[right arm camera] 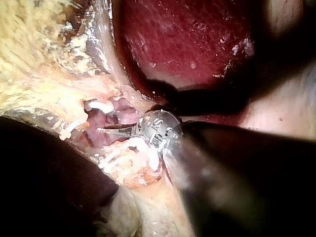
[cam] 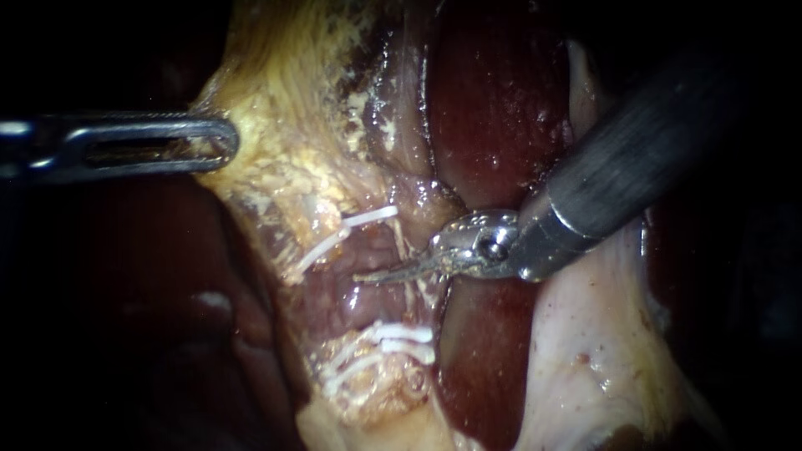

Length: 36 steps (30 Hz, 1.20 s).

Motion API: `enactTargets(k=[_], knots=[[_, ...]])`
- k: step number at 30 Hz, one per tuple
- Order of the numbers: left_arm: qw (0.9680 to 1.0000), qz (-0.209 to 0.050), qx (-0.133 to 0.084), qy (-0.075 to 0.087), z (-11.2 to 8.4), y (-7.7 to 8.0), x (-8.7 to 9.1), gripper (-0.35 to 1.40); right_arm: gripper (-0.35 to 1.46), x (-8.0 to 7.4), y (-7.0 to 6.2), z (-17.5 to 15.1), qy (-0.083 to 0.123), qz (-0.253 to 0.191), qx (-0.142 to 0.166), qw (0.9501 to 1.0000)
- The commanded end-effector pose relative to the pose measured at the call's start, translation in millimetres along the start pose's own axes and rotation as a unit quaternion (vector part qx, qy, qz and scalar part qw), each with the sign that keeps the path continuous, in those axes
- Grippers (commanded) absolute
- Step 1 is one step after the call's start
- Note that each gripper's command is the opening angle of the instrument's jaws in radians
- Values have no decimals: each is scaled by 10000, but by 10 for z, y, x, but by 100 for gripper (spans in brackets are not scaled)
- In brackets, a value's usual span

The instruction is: Go back from the cut right tube

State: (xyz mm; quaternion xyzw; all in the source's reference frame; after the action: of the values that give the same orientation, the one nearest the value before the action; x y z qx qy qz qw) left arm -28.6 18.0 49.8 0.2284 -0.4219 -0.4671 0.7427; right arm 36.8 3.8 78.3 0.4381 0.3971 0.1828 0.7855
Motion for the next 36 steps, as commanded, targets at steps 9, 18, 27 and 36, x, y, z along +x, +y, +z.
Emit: enactTargets(k=[9, 18, 27, 36], knots=[[10000, 12, 8, -2, -2, -6, 0, -35, 14, 4, -4, 7, 52, 7, -142, 9999], [10000, 23, 24, 2, -3, -9, 2, -35, 89, 5, -7, 9, 169, -143, -154, 9996], [10000, 28, 30, 3, -4, -11, 2, -35, 94, 3, -9, 7, 166, -147, -149, 9996], [10000, 33, 19, 0, -5, -11, 4, -35, 128, -8, -29, -13, 246, -1534, -557, 9863]])
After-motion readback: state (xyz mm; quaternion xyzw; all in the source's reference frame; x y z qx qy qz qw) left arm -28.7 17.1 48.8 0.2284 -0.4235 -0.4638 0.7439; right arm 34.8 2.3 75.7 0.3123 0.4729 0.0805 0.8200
